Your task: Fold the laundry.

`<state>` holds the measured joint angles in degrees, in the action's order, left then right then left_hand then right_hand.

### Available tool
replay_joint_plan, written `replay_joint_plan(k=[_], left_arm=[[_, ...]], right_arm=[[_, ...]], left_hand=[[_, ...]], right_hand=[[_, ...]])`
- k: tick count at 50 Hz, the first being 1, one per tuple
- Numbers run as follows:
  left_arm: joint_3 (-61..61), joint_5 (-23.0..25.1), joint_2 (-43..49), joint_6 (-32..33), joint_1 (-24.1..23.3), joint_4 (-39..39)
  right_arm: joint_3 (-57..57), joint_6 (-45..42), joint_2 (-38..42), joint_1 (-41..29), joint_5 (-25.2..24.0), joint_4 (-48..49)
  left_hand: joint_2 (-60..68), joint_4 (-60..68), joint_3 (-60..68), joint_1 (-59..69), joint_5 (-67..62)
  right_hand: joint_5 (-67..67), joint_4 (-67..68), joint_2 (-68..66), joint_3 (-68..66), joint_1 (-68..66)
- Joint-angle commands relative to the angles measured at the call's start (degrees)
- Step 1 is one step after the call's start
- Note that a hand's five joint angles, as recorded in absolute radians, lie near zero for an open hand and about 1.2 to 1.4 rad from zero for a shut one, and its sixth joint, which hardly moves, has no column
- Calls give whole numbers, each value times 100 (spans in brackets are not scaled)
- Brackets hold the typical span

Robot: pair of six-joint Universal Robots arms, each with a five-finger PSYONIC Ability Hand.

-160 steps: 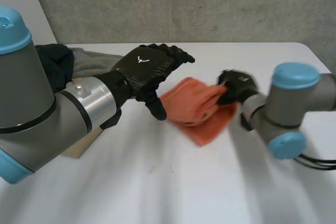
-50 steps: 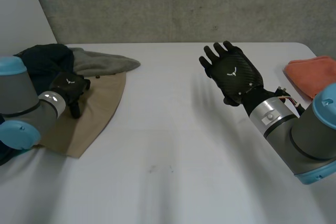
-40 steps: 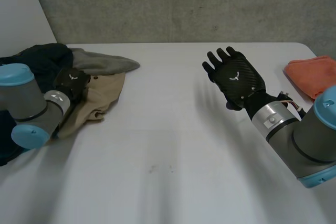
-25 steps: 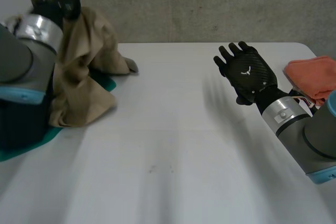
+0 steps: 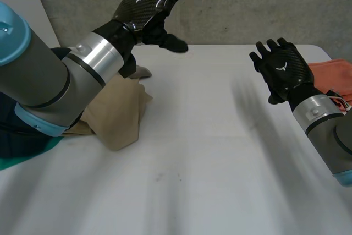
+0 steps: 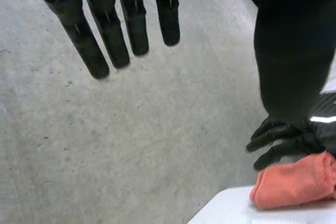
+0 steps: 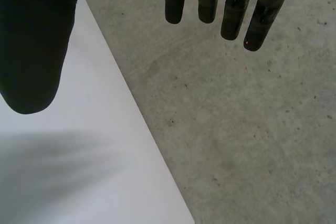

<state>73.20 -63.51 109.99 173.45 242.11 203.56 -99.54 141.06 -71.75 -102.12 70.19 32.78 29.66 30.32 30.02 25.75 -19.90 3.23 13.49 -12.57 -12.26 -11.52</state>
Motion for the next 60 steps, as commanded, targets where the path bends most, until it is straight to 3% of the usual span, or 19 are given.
replay_joint_plan(k=[1, 7, 11, 20, 22, 26, 27, 30, 34, 40, 46, 52, 58, 59, 60], left_arm=[[212, -793, 242, 1488, 371, -308], [336, -1110, 592, 2893, 1048, -1071], [292, -1154, 979, 3518, 1242, -1441], [-77, -1611, 1805, 4091, 1454, -1478], [-174, -1673, 1937, 4118, 1454, -1478], [-359, -1664, 2079, 4083, 1401, -1478], [-402, -1673, 2070, 4030, 1340, -1478], [-447, -1682, 2035, 3960, 1217, -1460], [-578, -1734, 1798, 3460, 664, -1355], [-614, -1726, 1209, 1879, -215, -1162], [-535, -1656, 1226, 412, -1137, -767], [-482, -1603, 1665, 22, -1850, -529], [-543, -1585, 1763, 110, -1948, -344], [-535, -1576, 1762, 101, -1948, -309], [-517, -1559, 1754, 101, -1930, -265]], right_arm=[[-39, 1, 12, -19, 12, -61], [-56, -8, 21, -27, -14, -79], [-65, -8, 29, -19, -23, -79], [-91, -17, 117, -54, -32, -79], [-91, -26, 143, -54, -23, -79], [-91, -70, 179, -63, -32, -79], [-91, -78, 179, -54, -32, -79], [-91, -70, 179, -10, -40, -79], [-74, -70, 170, -10, -23, -79], [-12, -52, 152, 16, 30, -61], [31, -35, 109, 78, 56, -52], [75, -17, 100, 139, 144, -61], [93, -17, 108, 175, 258, -70], [93, -17, 108, 183, 258, -61], [93, -17, 108, 201, 258, -61]], left_hand=[[-750, -817, -786, -359, 774], [-767, -833, -803, -376, 791], [-767, -833, -803, -376, 791], [-466, -532, -502, -75, 490], [138, 71, 102, 529, -114], [3901, 3834, 3864, 4292, -3877], [5023, 4956, 4987, 5414, -4999], [5034, 4968, 4998, 5425, -5010], [5034, 4968, 4998, 5425, -5010], [5034, 4968, 4998, 5425, -5010], [5034, 4968, 4998, 5425, -5010], [5034, 4968, 4998, 5425, -5010], [5034, 4968, 4998, 5425, -5010], [3621, 3554, 3585, 4012, -3597], [-240, -307, -276, 151, 264]], right_hand=[[-323, -349, 257, 226, 152], [-323, -349, 257, 226, 152], [-323, -349, 257, 226, 152], [-323, -349, 257, 226, 152], [-323, -349, 257, 226, 152], [-323, -349, 257, 226, 152], [-323, -349, 257, 226, 152], [-323, -349, 257, 226, 152], [-323, -349, 257, 226, 152], [-323, -349, 257, 226, 152], [-323, -349, 257, 226, 152], [-323, -349, 257, 226, 152], [-323, -349, 257, 226, 152], [-323, -349, 257, 226, 152], [-323, -349, 257, 226, 152]])
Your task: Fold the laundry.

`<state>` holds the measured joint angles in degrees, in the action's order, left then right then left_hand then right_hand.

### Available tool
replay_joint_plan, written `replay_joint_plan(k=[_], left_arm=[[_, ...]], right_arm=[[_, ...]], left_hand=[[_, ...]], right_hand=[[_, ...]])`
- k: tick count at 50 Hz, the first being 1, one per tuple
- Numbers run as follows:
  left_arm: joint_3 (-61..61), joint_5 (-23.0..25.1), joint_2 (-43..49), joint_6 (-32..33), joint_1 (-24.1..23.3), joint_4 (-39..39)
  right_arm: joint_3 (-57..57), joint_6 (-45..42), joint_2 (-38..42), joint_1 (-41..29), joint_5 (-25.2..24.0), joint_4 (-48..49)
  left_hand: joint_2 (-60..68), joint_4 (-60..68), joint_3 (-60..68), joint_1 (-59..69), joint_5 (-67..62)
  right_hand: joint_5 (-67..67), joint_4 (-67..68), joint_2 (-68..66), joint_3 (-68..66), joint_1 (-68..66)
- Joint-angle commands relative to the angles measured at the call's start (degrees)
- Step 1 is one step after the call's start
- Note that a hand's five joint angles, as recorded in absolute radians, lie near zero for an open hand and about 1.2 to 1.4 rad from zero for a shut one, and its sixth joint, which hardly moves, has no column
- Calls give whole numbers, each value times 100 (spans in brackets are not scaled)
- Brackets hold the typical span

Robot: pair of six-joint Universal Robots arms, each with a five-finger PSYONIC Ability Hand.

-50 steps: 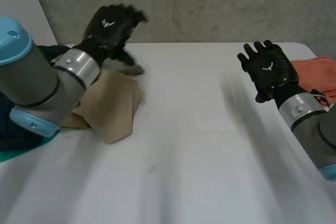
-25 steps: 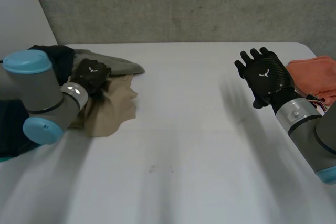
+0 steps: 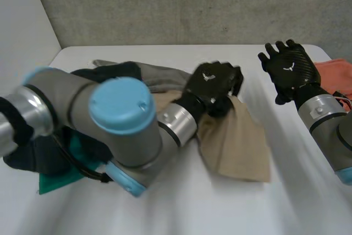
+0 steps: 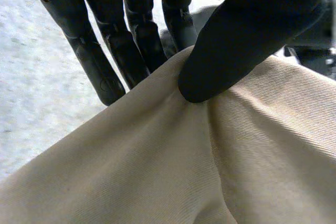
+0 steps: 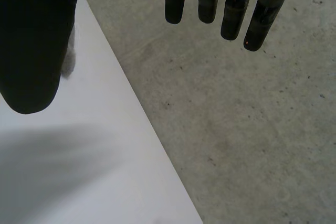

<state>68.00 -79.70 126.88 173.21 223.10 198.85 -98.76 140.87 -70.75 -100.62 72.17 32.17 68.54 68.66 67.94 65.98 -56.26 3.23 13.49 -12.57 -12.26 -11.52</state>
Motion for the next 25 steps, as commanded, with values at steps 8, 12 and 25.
replay_joint_plan(k=[8, 12, 25], left_arm=[[484, 43, -532, 187, 706, 382], [967, 8, -892, 502, 1330, 312], [2498, -28, -2079, 1567, 2493, -5]], right_arm=[[32, 2, -79, 87, 69, -272], [84, 45, -368, 17, 34, -1043], [1060, 2171, -475, -968, -19, -3480]], left_hand=[[-5854, -5866, -5794, -5598, 5626], [-5854, -5866, -5794, -5598, 5626], [-5850, -5862, -5789, -5594, 5621]], right_hand=[[-323, -349, 257, 226, 152], [-323, -349, 257, 226, 152], [-323, -349, 257, 226, 152]])
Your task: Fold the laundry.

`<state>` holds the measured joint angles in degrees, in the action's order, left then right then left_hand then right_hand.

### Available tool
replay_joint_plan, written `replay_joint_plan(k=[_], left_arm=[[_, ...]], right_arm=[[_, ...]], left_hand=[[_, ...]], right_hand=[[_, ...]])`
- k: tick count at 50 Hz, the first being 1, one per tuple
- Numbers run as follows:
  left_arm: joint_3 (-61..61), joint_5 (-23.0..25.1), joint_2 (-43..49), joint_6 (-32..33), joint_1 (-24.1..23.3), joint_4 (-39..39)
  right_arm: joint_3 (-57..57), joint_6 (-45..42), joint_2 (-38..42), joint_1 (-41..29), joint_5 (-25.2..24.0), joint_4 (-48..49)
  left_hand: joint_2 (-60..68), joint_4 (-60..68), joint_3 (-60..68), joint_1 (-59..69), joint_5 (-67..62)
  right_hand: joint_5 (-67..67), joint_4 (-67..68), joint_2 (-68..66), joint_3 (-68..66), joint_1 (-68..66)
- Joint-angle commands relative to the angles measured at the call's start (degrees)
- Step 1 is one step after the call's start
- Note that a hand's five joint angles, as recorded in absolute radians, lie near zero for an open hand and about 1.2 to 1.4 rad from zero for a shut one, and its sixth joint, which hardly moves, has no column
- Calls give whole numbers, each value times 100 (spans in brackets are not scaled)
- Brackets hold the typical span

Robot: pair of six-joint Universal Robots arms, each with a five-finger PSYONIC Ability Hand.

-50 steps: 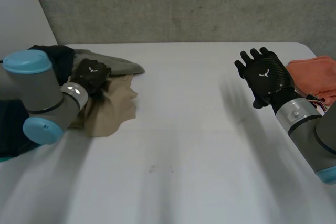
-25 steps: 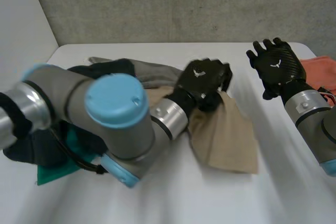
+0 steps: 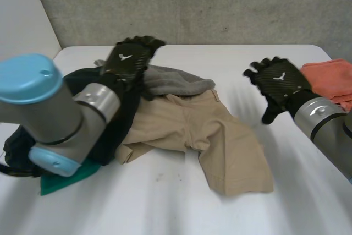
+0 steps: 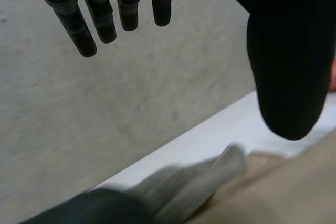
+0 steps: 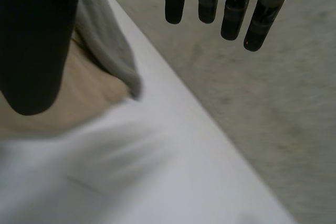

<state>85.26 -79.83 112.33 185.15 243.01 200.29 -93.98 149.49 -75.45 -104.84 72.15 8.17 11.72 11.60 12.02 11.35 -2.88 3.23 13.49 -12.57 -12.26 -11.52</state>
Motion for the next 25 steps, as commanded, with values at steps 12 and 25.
replay_joint_plan(k=[12, 25], left_arm=[[896, -357, -73, 732, 493, -131], [184, -1289, 1001, 2350, 703, -149]], right_arm=[[1513, 1689, 1277, -1714, 158, -1222], [2384, 1040, 2483, -1917, 941, -1187]], left_hand=[[-17, -5, -46, 20, 132], [570, 581, 540, 607, -454]], right_hand=[[-323, -349, 257, 226, 152], [6365, 6340, -6432, -6462, -6536]])
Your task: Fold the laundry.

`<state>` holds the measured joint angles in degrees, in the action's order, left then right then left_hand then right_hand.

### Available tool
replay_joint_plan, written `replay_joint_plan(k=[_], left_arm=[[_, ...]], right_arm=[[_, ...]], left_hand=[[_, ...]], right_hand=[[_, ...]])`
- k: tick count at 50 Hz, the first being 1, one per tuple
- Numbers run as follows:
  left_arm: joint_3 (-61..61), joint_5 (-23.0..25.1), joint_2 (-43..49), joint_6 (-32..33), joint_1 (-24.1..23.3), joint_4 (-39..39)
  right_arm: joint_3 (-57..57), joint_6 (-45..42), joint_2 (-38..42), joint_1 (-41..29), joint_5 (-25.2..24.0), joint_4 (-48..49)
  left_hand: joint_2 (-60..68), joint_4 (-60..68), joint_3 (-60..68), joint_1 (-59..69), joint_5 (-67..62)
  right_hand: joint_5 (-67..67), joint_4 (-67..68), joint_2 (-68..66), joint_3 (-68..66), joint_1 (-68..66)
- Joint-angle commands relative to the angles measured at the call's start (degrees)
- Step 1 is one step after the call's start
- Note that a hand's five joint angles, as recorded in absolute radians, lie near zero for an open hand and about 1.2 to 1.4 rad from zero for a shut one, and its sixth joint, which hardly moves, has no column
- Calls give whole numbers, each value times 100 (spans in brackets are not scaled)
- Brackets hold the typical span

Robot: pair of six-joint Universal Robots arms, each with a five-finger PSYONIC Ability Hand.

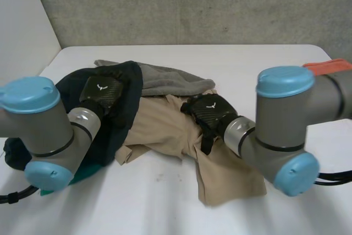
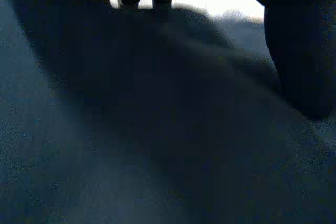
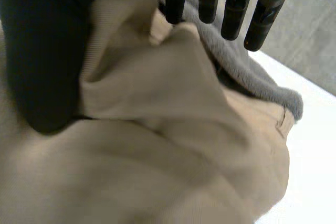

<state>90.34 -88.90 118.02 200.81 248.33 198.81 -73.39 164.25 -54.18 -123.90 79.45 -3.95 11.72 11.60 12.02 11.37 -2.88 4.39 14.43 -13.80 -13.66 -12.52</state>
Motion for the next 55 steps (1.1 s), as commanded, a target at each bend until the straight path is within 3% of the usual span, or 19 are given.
replay_joint_plan(k=[1, 5, 14, 17, 22, 30, 43, 52, 55], left_arm=[[-332, -383, 441, 828, 225, -1], [-411, -374, 433, 908, 444, 70], [-877, -391, 415, 925, 1059, 245], [-1018, -409, 389, 925, 1358, 237], [-1053, -374, 353, 916, 1394, 245], [-957, -365, 29, 811, 999, 210], [-570, -67, -323, 662, -292, 184], [-1228, 101, 643, 749, -355, 175], [-1562, 101, 994, 828, -329, 158]], right_arm=[[334, -473, 347, -11, 212, 51], [238, -526, 40, 41, 203, 324], [-193, -710, -1129, 480, 133, 491], [-308, -1105, -1209, 832, 106, 438], [-369, -1843, -1279, 1175, 202, 438], [-378, -2055, -1771, 1369, 168, 430], [-1168, -2152, -2298, 1439, 97, 359], [-1336, -2170, -2439, 1693, 89, 351], [-1336, -2178, -2439, 1852, 88, 351]], left_hand=[[722, 735, 692, 758, -606], [1530, 1543, 1501, 1566, -1414], [1615, 1628, 1586, 1651, -1499], [1498, 1510, 1468, 1533, -1382], [1364, 1376, 1334, 1399, -1247], [556, 569, 527, 592, -440], [-16, -4, -46, 19, 132], [201, 214, 172, 237, -85], [1561, 1573, 1531, 1596, -1445]], right_hand=[[6558, 6554, -6617, -6630, -6745], [6561, 6557, -6620, -6634, -6748], [6561, 6557, -6620, -6634, -6748], [6561, 6557, -6620, -6634, -6748], [6561, 6557, -6620, -6634, -6748], [6561, 6557, -6620, -6634, -6748], [6561, 6557, -6620, -6634, -6748], [6561, 6557, -6620, -6634, -6748], [6561, 6557, -6620, -6634, -6748]])
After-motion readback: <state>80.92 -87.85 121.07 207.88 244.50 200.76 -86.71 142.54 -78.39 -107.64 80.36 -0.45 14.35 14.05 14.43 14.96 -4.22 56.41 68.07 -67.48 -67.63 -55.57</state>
